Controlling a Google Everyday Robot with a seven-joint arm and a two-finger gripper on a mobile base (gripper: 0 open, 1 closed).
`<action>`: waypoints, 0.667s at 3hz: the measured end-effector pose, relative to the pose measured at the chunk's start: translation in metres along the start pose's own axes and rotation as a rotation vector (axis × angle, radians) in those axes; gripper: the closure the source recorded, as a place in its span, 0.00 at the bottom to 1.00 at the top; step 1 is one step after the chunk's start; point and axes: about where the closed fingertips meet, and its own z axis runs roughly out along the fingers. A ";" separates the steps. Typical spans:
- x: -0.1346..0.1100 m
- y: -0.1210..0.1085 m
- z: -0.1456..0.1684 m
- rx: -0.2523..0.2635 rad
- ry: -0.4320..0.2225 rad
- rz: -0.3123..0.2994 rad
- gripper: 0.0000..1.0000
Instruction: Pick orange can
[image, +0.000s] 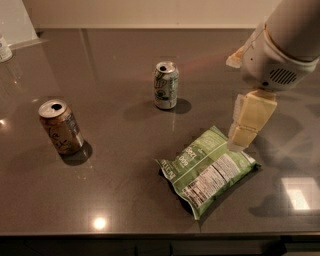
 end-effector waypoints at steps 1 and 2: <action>-0.037 -0.002 0.021 -0.013 -0.074 -0.030 0.00; -0.076 -0.001 0.041 -0.051 -0.156 -0.052 0.00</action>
Offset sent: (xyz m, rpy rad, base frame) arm 0.0331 0.1311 -0.0287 0.2384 0.0399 0.1597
